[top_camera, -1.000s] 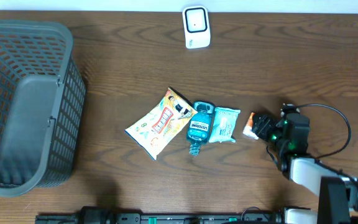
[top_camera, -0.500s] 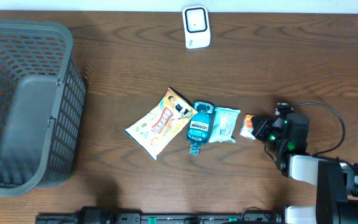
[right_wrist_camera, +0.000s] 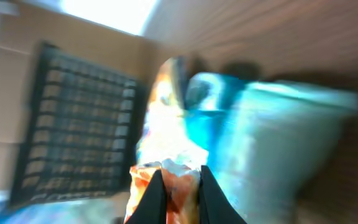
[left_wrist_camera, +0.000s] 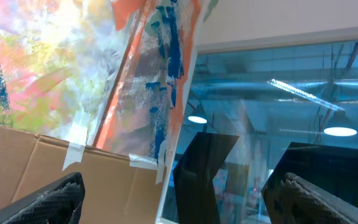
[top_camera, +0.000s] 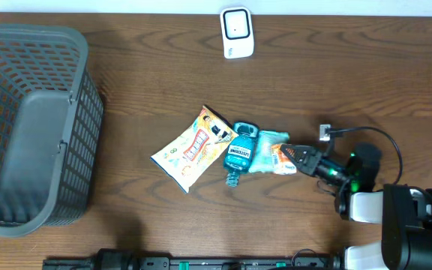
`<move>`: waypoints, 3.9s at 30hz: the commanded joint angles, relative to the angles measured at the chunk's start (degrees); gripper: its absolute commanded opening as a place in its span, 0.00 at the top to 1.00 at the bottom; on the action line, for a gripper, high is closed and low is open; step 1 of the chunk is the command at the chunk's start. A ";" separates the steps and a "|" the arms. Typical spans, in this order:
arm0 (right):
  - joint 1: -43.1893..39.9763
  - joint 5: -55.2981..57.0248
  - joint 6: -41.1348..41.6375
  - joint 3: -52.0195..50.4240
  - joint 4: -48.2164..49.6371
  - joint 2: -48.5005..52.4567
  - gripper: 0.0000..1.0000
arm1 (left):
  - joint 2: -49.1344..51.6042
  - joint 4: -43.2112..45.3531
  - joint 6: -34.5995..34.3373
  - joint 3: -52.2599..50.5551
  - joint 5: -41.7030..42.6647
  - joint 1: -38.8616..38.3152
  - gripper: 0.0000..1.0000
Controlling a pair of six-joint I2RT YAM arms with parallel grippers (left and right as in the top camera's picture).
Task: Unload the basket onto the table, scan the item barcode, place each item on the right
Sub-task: 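Lift the orange box with the right gripper and carry it toward the scanner, then hold the orange box over the white scanner with the right gripper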
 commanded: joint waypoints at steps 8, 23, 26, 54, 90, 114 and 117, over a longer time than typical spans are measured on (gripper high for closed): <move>0.00 -13.31 30.69 0.11 7.41 0.22 0.99 | 0.42 -1.51 0.20 0.46 4.59 0.24 0.01; 11.96 -5.44 42.93 0.13 33.62 -0.15 0.88 | -2.45 -1.55 1.25 0.46 4.59 0.24 0.01; 14.10 -2.47 42.95 0.13 33.62 -0.15 0.91 | -5.70 -1.75 1.25 0.46 4.59 0.24 0.01; 16.52 3.13 31.58 0.17 33.62 -0.15 0.99 | -8.85 -13.88 -17.29 0.59 6.93 1.16 0.01; 10.29 -16.68 13.77 21.35 29.35 -0.15 0.99 | -8.83 -11.65 -20.39 -48.33 39.52 1.09 0.01; 10.58 -1.27 -11.91 50.07 -18.60 -0.15 0.98 | -8.83 -22.34 -20.90 -52.70 37.55 1.09 0.01; 11.89 9.20 -26.99 50.12 -31.34 -0.22 0.99 | -8.83 -23.80 -20.90 -52.70 37.53 1.09 0.01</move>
